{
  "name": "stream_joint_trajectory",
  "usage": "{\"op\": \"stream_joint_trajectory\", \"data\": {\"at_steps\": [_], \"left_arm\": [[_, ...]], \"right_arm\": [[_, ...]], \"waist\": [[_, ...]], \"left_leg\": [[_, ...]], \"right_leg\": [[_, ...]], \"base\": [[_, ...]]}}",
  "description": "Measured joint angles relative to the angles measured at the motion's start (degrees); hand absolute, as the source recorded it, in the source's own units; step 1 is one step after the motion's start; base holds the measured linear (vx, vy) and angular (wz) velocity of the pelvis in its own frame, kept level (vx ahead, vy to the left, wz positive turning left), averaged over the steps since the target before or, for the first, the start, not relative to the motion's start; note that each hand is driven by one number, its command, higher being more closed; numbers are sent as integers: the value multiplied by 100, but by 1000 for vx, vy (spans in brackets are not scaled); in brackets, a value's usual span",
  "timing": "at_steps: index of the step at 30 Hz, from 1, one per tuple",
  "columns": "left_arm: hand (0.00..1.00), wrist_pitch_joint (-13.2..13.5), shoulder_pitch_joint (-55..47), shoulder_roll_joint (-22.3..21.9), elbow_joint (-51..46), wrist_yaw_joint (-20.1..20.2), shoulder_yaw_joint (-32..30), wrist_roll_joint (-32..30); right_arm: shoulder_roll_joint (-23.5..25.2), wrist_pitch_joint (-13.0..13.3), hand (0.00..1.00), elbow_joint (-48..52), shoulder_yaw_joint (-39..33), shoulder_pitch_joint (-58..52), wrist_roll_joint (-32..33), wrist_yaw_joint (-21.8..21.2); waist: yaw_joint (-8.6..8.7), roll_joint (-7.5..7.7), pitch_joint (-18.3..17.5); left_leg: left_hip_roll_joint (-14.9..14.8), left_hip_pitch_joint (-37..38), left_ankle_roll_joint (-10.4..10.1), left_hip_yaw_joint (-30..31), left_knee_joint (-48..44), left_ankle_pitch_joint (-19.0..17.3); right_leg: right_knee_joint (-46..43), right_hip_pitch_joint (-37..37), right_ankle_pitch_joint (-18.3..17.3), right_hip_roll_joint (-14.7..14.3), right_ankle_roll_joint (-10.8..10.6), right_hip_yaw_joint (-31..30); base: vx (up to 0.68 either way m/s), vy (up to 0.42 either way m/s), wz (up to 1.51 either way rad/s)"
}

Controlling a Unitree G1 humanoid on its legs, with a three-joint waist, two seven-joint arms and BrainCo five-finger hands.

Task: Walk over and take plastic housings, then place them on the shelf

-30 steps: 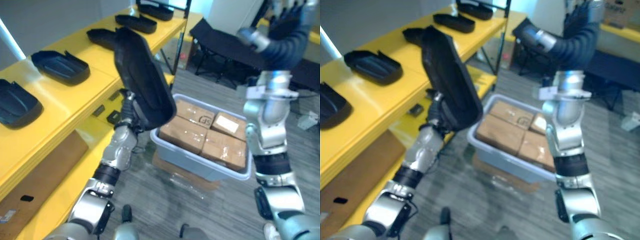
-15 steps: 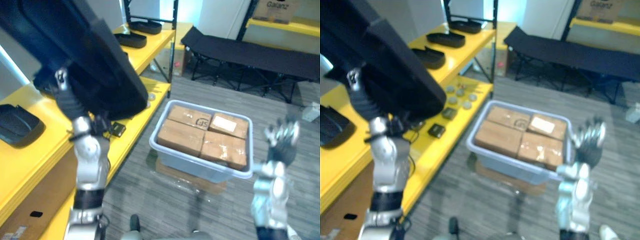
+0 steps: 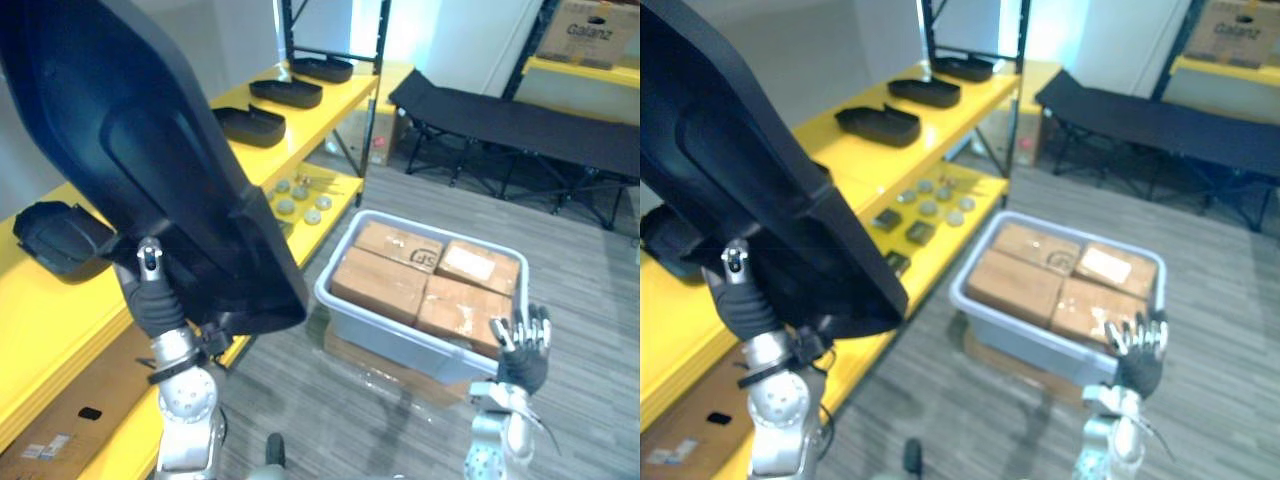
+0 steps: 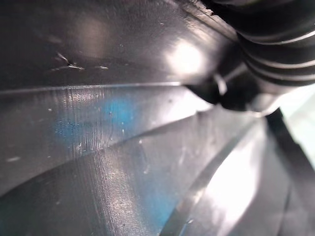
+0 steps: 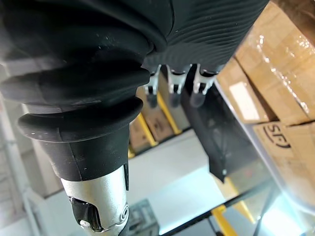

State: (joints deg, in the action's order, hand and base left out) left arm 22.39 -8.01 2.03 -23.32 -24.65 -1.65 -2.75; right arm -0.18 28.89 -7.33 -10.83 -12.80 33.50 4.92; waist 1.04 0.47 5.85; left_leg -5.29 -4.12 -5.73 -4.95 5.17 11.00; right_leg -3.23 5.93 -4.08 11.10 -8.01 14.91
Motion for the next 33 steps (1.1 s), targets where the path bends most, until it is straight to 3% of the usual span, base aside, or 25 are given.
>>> {"op": "stream_joint_trajectory", "data": {"at_steps": [8, 10, 12, 18, 19, 21, 23, 26, 28, 33], "left_arm": [[100, 131, -109, 18, -1, -368, -464, 203], [100, 133, -89, 39, -1, -446, -567, 278], [100, 132, -88, 73, -1, -546, -708, 271], [100, 59, -121, 214, -5, -1081, -1459, -8], [100, -4, -181, 215, -5, -1165, -1870, -4], [100, -12, -236, 214, -6, -1214, -2099, -5], [100, -11, -470, 193, -63, -1243, -2614, 18], [100, -1, -873, 110, -303, -1216, -2865, 57], [100, 6, -976, -16, -381, -1156, -2966, 73], [100, 52, -1060, -129, -392, -985, -2954, 259]], "right_arm": [[-30, -39, 0, 28, -570, 86, -352, 295], [-79, -99, 0, 42, -778, 159, -534, 475], [-278, -323, 0, 149, -895, 301, -737, 602], [-407, -543, 0, 455, -611, 735, -673, -70], [-415, -578, 0, 469, -249, 831, -730, -161], [-414, -628, 0, 466, 3, 892, -735, -208], [-422, -669, 0, 393, 614, 1248, -855, -192], [-414, -677, 0, 278, 1030, 1512, -868, -69], [-404, -690, 0, 214, 1180, 1585, -962, -16], [-413, -945, 0, 146, 1391, 1636, -1131, -21]], "waist": [[2, 19, 2], [7, 22, 4], [7, 21, 4], [-68, 3, 13], [-178, -10, 21], [-222, -20, 32], [-592, -68, 108], [-899, -59, 112], [-979, -50, 110], [-970, -1, 132]], "left_leg": [[-28, -105, -13, -29, -1, 9], [-34, -101, -19, -37, -2, 13], [-40, -86, -19, -65, -3, 13], [-37, -97, -21, -2, -5, 16], [-5, -103, -18, 144, -5, 21], [46, -123, -29, 314, -5, 29], [138, -217, -18, 757, -3, 62], [205, -306, -9, 969, -3, 81], [241, -312, 14, 1035, -3, 98], [264, -321, 19, 1077, -3, 104]], "right_leg": [[-113, -192, -26, -17, 22, -97], [-114, -195, -25, -19, 23, -100], [-114, -200, -24, -22, 25, -129], [-101, -162, -24, -34, 23, -72], [-83, -56, -23, -33, 20, 51], [-82, 51, -50, -22, 7, 233], [-124, 225, -225, -25, 0, 682], [-150, 303, -312, -20, -9, 927], [-142, 348, -321, -10, 4, 1003], [-135, 397, -325, -15, 9, 1033]], "base": [[-3, 2, -4], [0, 0, -2], [2, -1, -5], [11, -6, 6], [38, -20, 34], [36, -34, 66], [-2, -60, 95], [11, -49, 51], [37, -29, 25], [13, -11, 6]]}}
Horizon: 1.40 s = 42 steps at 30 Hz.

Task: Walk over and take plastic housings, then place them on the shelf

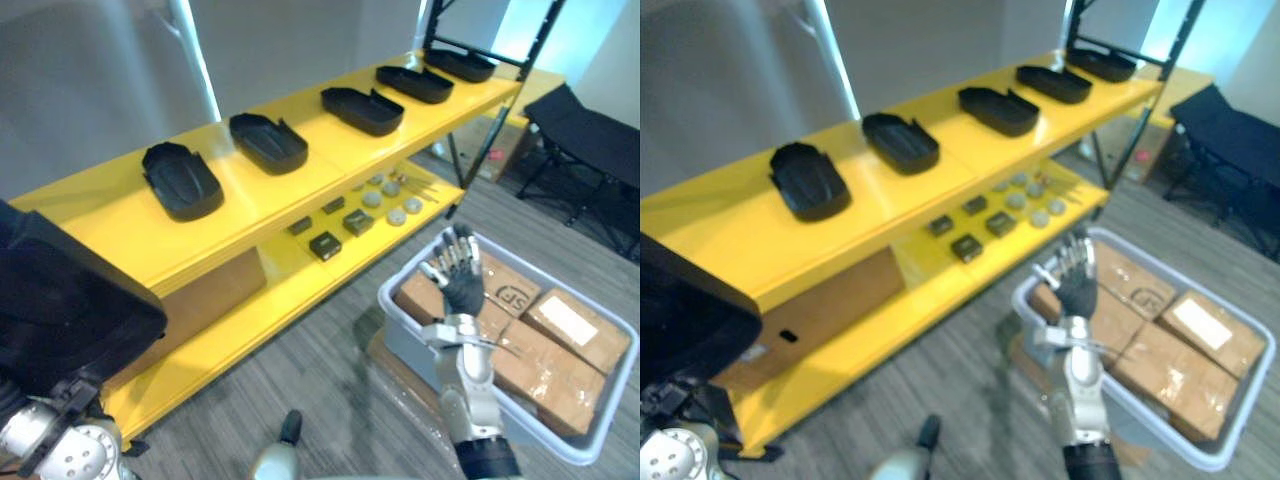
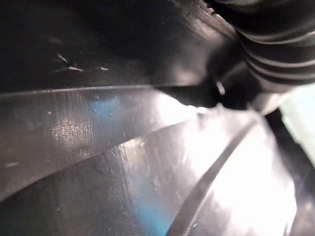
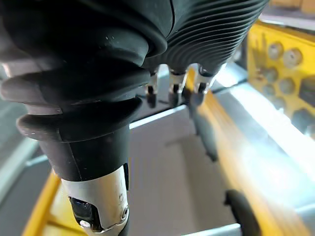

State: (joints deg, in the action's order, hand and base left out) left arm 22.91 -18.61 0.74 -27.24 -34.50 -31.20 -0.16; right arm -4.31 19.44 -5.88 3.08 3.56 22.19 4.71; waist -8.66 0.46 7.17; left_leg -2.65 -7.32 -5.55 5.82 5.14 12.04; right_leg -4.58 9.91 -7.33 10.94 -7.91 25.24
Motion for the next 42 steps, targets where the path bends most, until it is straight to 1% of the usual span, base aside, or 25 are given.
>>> {"op": "stream_joint_trajectory", "data": {"at_steps": [6, 7, 9, 10, 11, 12, 13, 14, 15, 17, 19, 21, 23, 24, 25, 26, 27, 28, 29, 30, 31, 34, 36, 39, 42], "left_arm": [[100, -5, -59, -10, 1, 20, 96, 107], [100, -12, -77, -18, 1, 123, 128, 257], [100, -41, -24, -16, 20, 279, 307, 426], [100, -44, 136, -17, 53, 438, 466, 485], [100, -43, 174, -25, 70, 567, 598, 500], [100, -43, 164, -27, 95, 631, 677, 575], [100, -44, 152, -27, 147, 660, 755, 623], [100, -47, 138, -36, 175, 642, 768, 650], [100, -49, 160, -49, 182, 627, 770, 650], [100, -46, 186, -110, 182, 657, 770, 653], [100, -38, 189, -116, 181, 717, 776, 600], [100, -14, 291, -71, 181, 884, 840, 584], [100, 43, 552, 156, 217, 1059, 1138, 573], [100, 65, 748, 340, 296, 1142, 1295, 547], [100, 89, 982, 526, 435, 1225, 1410, 501], [100, 93, 1210, 702, 541, 1274, 1453, 449], [100, 102, 1388, 807, 632, 1284, 1447, 437], [100, 83, 1406, 761, 654, 1285, 1448, 435], [100, 56, 1470, 798, 747, 1300, 1453, 406], [100, 32, 1442, 765, 822, 1307, 1472, 413], [100, 18, 1417, 764, 827, 1319, 1492, 417], [100, 10, 1386, 735, 824, 1334, 1577, 410], [100, 16, 1234, 660, 790, 1350, 1696, 409], [100, 21, 993, 499, 747, 1440, 1898, 389], [100, 37, 910, 492, 743, 1459, 2038, 352]], "right_arm": [[-229, -307, 0, -186, 163, -14, -1, -293], [-241, -353, 0, -179, 184, -26, 0, -372], [-302, -373, 0, -62, 70, -153, -6, -397], [-376, -429, 0, 55, -110, -265, -55, -399], [-463, -461, 0, 159, -271, -377, -67, -397], [-527, -467, 0, 199, -359, -421, -72, -395], [-555, -465, 0, 230, -426, -458, -83, -395], [-553, -457, 0, 263, -435, -469, -88, -399], [-535, -441, 0, 312, -433, -472, -87, -443], [-526, -399, 0, 327, -425, -443, -87, -508], [-478, -335, 0, 327, -425, -500, -169, -503], [-479, -305, 0, 327, -458, -657, -239, -492], [-480, -234, 0, 328, -626, -849, -270, -469], [-480, -196, 0, 344, -747, -915, -272, -460], [-450, -174, 0, 386, -850, -991, -274, -459], [-334, -155, 0, 430, -944, -1029, -273, -463], [-317, -120, 0, 549, -1021, -1000, -268, -475], [-377, -73, 0, 606, -1033, -991, -269, -487], [-311, -49, 0, 587, -1029, -999, -274, -507], [-284, -42, 0, 573, -1017, -987, -281, -557], [-283, -20, 0, 573, -1018, -984, -285, -590], [-284, 45, 0, 578, -1008, -899, -286, -596], [-286, 43, 0, 595, -1003, -877, -286, -578], [-288, 26, 0, 639, -1018, -1028, -277, -450], [-287, 24, 0, 639, -1018, -1252, -269, -426]], "waist": [[8, 42, 21], [25, 41, 22], [203, 104, 55], [291, 161, 100], [300, 169, 123], [298, 138, 161], [284, 110, 180], [281, 118, 181], [288, 153, 206], [288, 199, 224], [299, 119, 275], [381, 51, 305], [538, -55, 374], [648, -130, 399], [688, -9, 408], [723, 319, 421], [683, 331, 457], [699, 138, 470], [788, 191, 500], [767, 218, 507], [767, 214, 509], [768, 209, 512], [780, 137, 475], [810, -30, 483], [880, -160, 527]], "left_leg": [[-48, -6, 4, 6, -2, -4], [-65, -65, 16, -42, 0, -43], [-134, -194, 213, -636, -19, -164], [-174, -310, 317, -1065, -36, -225], [-221, -389, 372, -1441, -36, -214], [-214, -395, 462, -1481, -34, -96], [-182, -380, 445, -1413, -33, 63], [-120, -369, 417, -1414, -31, 172], [2, -378, 415, -1406, -28, 176], [105, -369, 431, -1399, -29, 188], [156, -305, 472, -1392, -29, 250], [212, -266, 462, -1243, -6, 287], [268, -310, 460, -947, -3, 281], [274, -386, 439, -789, -3, 234], [333, -475, 298, -877, -23, -46], [503, -789, 545, -1060, -728, -240], [527, -1246, 820, -1193, -2329, -845], [391, -1246, 647, -1184, -2363, -1086], [421, -1102, 636, -1118, -2076, -1054], [426, -850, 654, -1147, -1601, -842], [412, -744, 655, -1138, -1397, -762], [354, -316, 670, -1153, -754, -451], [322, -260, 616, -1209, -719, -396], [290, -227, 506, -1244, -540, -162], [185, -91, 431, -1203, -319, -29]], "right_leg": [[-9, 24, -9, -56, 5, 35], [-5, 52, -9, -76, -2, 130], [81, 220, 37, -82, -80, 636], [112, 333, 63, -64, -117, 1009], [83, 406, 62, -56, -120, 1278], [33, 481, 53, -56, -125, 1380], [-25, 547, 13, -50, -81, 1393], [-67, 610, -95, -7, -46, 1388], [-100, 637, -307, 71, 92, 1345], [-147, 654, -449, 138, 143, 1199], [-273, 669, -471, 194, 115, 1030], [-414, 714, -490, 200, 117, 830], [-810, 623, -557, 142, 222, 261], [-1052, 524, -553, 61, 240, -50], [-1023, 475, -552, 130, 273, -219], [-898, 454, -656, 358, 370, -329], [-801, 498, -755, 355, 284, -351], [-779, 511, -682, 217, 162, -347], [-812, 485, -600, 248, 130, -441], [-902, 394, -422, 255, 165, -571], [-934, 370, -352, 237, 186, -611], [-703, 288, -488, 49, 304, -856], [-659, 253, -532, -13, 330, -832], [-594, 237, -647, -66, 151, -816], [-681, 241, -734, -190, 212, -809]], "base": [[-9, -12, 2], [-48, -26, 52], [-40, -23, 117], [-10, 1, 161], [0, 20, 156], [0, 51, 105], [12, 56, 70], [8, 70, 62], [-2, 52, 48], [-31, 46, 29], [-65, 42, 11], [-66, 20, 30], [-85, 31, 80], [-74, 25, 103], [-8, 61, 90], [54, 54, 51], [95, 24, 21], [56, 6, 13], [13, 33, 2], [-27, 72, 0], [-36, 51, -20], [-68, -23, -11], [-109, -86, -16], [-65, -75, -11], [-93, -59, -1]]}}
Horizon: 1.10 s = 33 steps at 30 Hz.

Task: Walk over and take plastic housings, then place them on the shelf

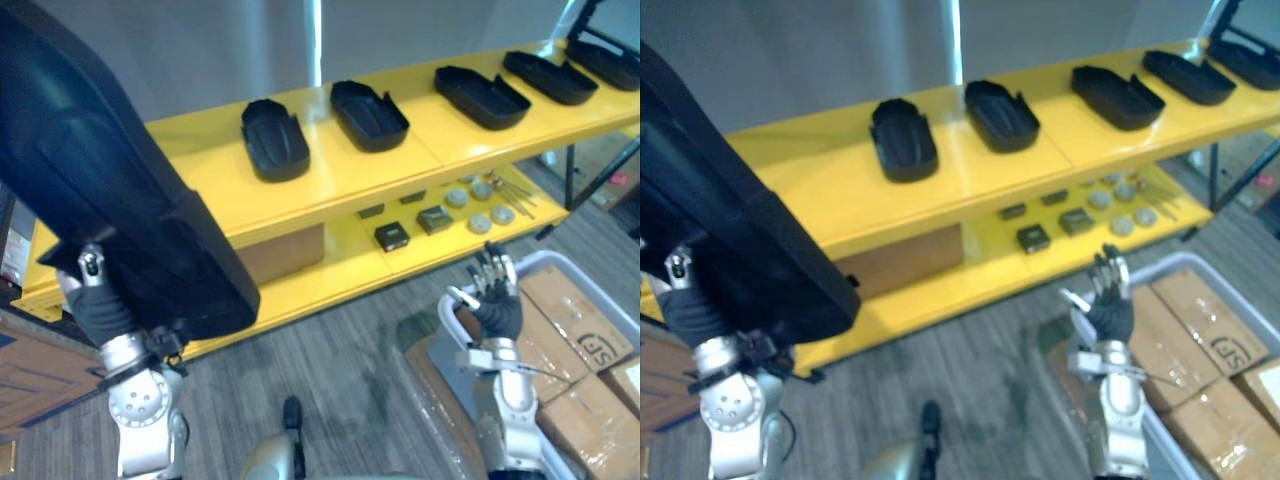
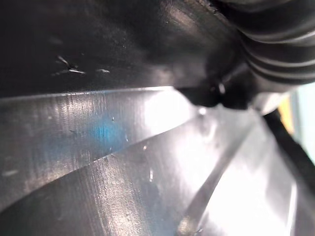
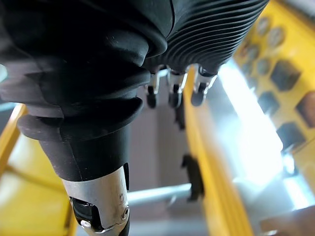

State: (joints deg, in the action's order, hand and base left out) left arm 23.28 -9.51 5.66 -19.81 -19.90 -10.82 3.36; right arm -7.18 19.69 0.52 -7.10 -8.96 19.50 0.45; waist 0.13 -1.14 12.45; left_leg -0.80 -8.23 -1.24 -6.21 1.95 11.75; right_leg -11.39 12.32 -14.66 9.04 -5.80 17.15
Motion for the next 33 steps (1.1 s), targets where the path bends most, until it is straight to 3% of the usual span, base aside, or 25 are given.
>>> {"op": "stream_joint_trajectory", "data": {"at_steps": [5, 6, 7, 8, 9, 11, 12, 13, 14, 15, 16, 17, 19, 21, 24, 26, 27, 28, 29, 30, 31, 33], "left_arm": [[100, 16, -143, -10, -102, -52, 11, -171], [100, 43, -202, -16, -160, -92, 31, -225], [100, 53, -177, -14, -165, -110, 44, -256], [100, 55, -171, -17, -195, -150, 27, -386], [100, 58, -180, -1, -259, -160, 8, -437], [100, 117, -157, 6, -386, -133, -27, -445], [100, 212, -56, 7, -399, -118, -31, -457], [100, 222, -17, 16, -400, -107, -36, -458], [100, 223, 13, 82, -409, -58, -76, -458], [100, 222, 21, 130, -429, 2, -150, -462], [100, 218, 26, 249, -467, 30, -313, -503], [100, 209, 31, 392, -486, 23, -450, -485], [100, 167, 104, 533, -479, -1, -645, -363], [100, 90, 263, 620, -393, -34, -740, -314], [100, -114, 534, 881, -127, -219, -688, -179], [100, -175, 544, 878, -101, -303, -675, -166], [100, -187, 547, 858, -102, -401, -682, -186], [100, -194, 549, 839, -108, -435, -681, -205], [100, -211, 543, 787, -127, -496, -692, -208], [100, -214, 521, 595, -121, -543, -694, -225], [100, -223, 452, 410, -130, -563, -654, -224], [100, -294, 328, 4, -143, -579, -595, -311]], "right_arm": [[22, 31, 0, 0, -14, -136, 41, 35], [45, 56, 0, 0, -28, -142, 63, 30], [77, 72, 0, 2, -63, -145, 62, 12], [164, 82, 0, 7, -131, -146, 61, -23], [197, 120, 0, 27, -174, -148, 61, -25], [209, 177, 0, 29, -222, -153, 77, -6], [155, 201, 0, 20, -243, -120, 122, 25], [147, 208, 0, 18, -244, -112, 147, 55], [165, 243, 0, 14, -243, -107, 195, 94], [173, 272, 0, 15, -245, -90, 192, 100], [181, 328, 0, 15, -273, -44, 162, 115], [194, 450, 0, 16, -317, -2, 105, 140], [191, 655, 0, 25, -406, 231, -130, 223], [165, 768, 0, 191, -561, 443, -314, 312], [-101, 881, 0, 721, -807, 725, -336, 333], [-242, 925, 0, 941, -879, 750, -319, 317], [-340, 927, 0, 1079, -901, 825, -215, 288], [-387, 928, 0, 1116, -909, 888, -201, 271], [-465, 930, 0, 1170, -909, 1074, -183, 238], [-572, 927, 0, 1189, -908, 1271, -185, 239], [-665, 900, 0, 1181, -899, 1368, -183, 247], [-1024, 803, 0, 1207, -966, 1551, -196, 353]], "waist": [[61, -49, 40], [63, -24, 43], [68, 73, 85], [38, 121, 120], [54, 73, 97], [95, 195, 116], [84, 99, 180], [85, 67, 220], [98, 90, 240], [93, 87, 237], [80, 160, 274], [69, 160, 265], [53, 185, 243], [22, 155, 257], [11, 223, 214], [21, 226, 188], [9, 336, 56], [3, 334, 31], [-49, 465, -61], [-106, 551, -167], [-120, 434, -209], [-70, -18, -309]], "left_leg": [[-29, 118, -37, 46, 108, 0], [-7, 139, -176, 20, 178, -105], [26, 94, -146, -5, 80, -191], [102, -59, 102, -41, -683, -341], [186, -95, 115, -48, -947, -649], [403, -46, 194, -50, -1005, -835], [411, -109, 239, -38, -1230, -1009], [402, -99, 257, 2, -1298, -1068], [377, -29, 295, 69, -1316, -1137], [362, 70, 312, 83, -1265, -1161], [339, 325, 352, 134, -1093, -1189], [292, 463, 387, 173, -969, -1218], [185, 498, 392, 237, -943, -1296], [53, 505, 345, 253, -939, -1365], [-17, 640, 196, 350, -951, -1493], [-21, 726, 95, 456, -956, -1554], [-27, 711, 16, 583, -1003, -1604], [-34, 688, -24, 637, -1053, -1630], [-18, 602, -169, 730, -1139, -1727], [-35, 486, -286, 775, -1308, -1882], [-178, 406, -320, 730, -1413, -1940], [-730, 208, -336, -104, -1577, -1905]], "right_leg": [[-192, -20, -205, -13, 12, 26], [-152, -23, -224, 48, 60, 65], [-104, -7, -226, 151, 53, 141], [-115, 22, -231, 258, 35, 142], [-143, 97, -285, 309, -9, 197], [-335, 173, -295, 513, -5, 268], [-1132, -110, -260, 622, 91, 226], [-1668, -344, -164, 671, 280, 128], [-2647, -865, 226, 750, 812, -109], [-3039, -1042, 505, 786, 888, -250], [-3527, -1233, 1085, 795, 815, -513], [-3633, -1342, 950, 767, 688, -644], [-3128, -1469, 364, 639, 418, -651], [-2141, -1537, 244, 467, 260, -791], [-954, -1669, 523, 371, -180, -1326], [-676, -1582, 615, 358, -297, -1352], [-252, -1432, 696, 304, -284, -1237], [11, -1326, 829, 248, -208, -1191], [426, -1117, 1189, 178, -86, -1026], [685, -937, 1344, 156, -272, -751], [770, -881, 1413, 34, -193, -618], [911, -725, 1376, -156, -122, -128]], "base": [[-66, -36, 4], [-25, 29, 9], [0, 60, 4], [36, 73, 11], [43, 53, 13], [93, 99, 23], [115, 135, 20], [128, 150, 23], [98, 113, 19], [155, 110, 15], [193, 64, 4], [192, 66, 4], [176, 71, 1], [147, 38, 0], [174, -68, 14], [195, -190, 38], [208, -268, 45], [209, -329, 50], [182, -381, 49], [176, -382, 47], [151, -330, 65], [161, -247, 86]]}}
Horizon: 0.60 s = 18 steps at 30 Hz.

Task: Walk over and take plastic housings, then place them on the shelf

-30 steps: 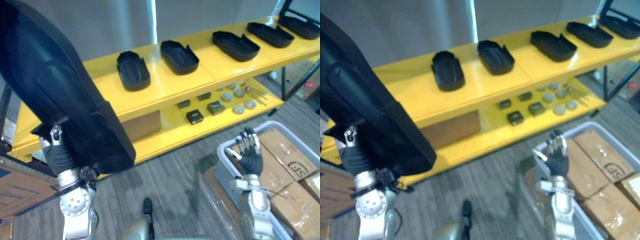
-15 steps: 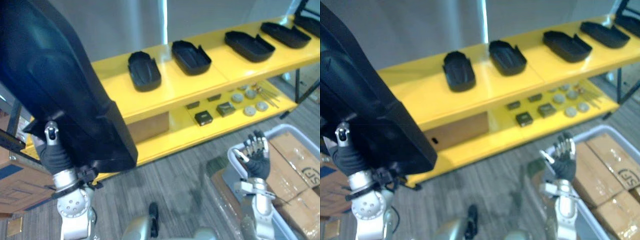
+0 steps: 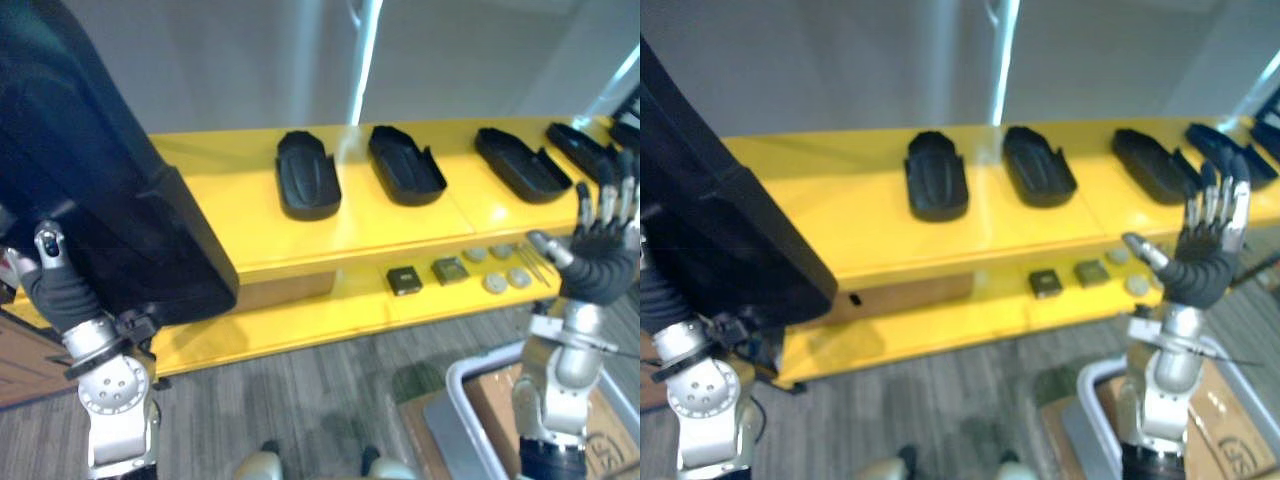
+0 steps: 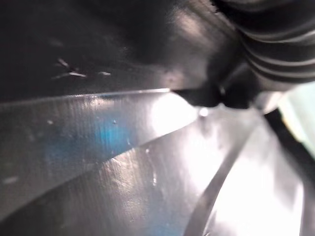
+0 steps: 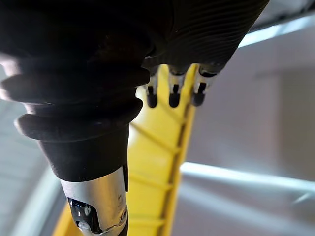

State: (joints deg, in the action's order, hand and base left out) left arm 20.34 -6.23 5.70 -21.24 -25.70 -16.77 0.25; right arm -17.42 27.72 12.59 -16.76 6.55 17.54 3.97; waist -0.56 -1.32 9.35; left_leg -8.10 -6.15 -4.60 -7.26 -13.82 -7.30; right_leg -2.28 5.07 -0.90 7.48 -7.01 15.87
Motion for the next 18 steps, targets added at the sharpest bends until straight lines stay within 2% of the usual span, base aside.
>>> {"op": "stream_joint_trajectory", "data": {"at_steps": [2, 3, 6, 8, 11, 12, 16, 18], "left_arm": [[100, -76, 18, -54, -3, 102, 34, -146], [100, -145, 29, -18, -38, 203, 27, -214], [100, -305, 29, 111, -65, 343, -33, -364], [100, -685, 27, 288, 7, 401, -98, -578], [100, -1170, 33, 577, 355, 508, -247, -986], [100, -1251, 52, 665, 463, 558, -330, -1067], [100, -1809, 629, 1853, 1855, 739, -536, -1253], [100, -2088, 1091, 2419, 2630, 920, -551, -1177]], "right_arm": [[-88, -216, 0, -3, -178, -100, -30, 141], [-55, -332, 0, -4, -280, -186, -21, 238], [9, -425, 0, -10, -331, -297, -20, 311], [380, -556, 0, -61, -336, -458, 80, 383], [924, -628, 0, -108, -328, -977, 78, 582], [1014, -630, 0, -114, -324, -1086, 76, 649], [1278, -670, 0, -698, -334, -1758, -39, 1113], [1336, -795, 0, -1143, -336, -2046, -274, 1283]], "waist": [[60, -221, -92], [47, -275, -127], [-10, -280, -170], [-12, -70, -179], [67, 67, -247], [117, 75, -253], [264, 71, -264], [362, 63, -262]], "left_leg": [[-132, 114, -174, -290, 339, 310], [-51, 367, -168, -260, 673, 491], [79, 640, -113, -247, 1086, 687], [198, 702, -100, -254, 1263, 747], [238, 839, -107, -311, 1559, 851], [250, 861, -99, -334, 1594, 865], [304, 1042, -86, -745, 1753, 875], [343, 1114, -65, -969, 1831, 889]], "right_leg": [[8, 209, -22, -36, 15, 374], [-21, 337, -26, -2, 18, 513], [-68, 488, -95, 88, 22, 631], [-115, 473, -240, 193, -16, 637], [-129, 434, -246, 215, -8, 605], [-142, 427, -249, 228, -2, 592], [-229, 248, -261, 313, 18, 250], [-233, 127, -263, 335, 20, 46]], "base": [[172, -135, 99], [166, -35, 85], [114, 1, 37], [54, 12, 9], [31, 0, -4], [23, 20, -31], [-13, 44, -43], [-44, 42, -52]]}}
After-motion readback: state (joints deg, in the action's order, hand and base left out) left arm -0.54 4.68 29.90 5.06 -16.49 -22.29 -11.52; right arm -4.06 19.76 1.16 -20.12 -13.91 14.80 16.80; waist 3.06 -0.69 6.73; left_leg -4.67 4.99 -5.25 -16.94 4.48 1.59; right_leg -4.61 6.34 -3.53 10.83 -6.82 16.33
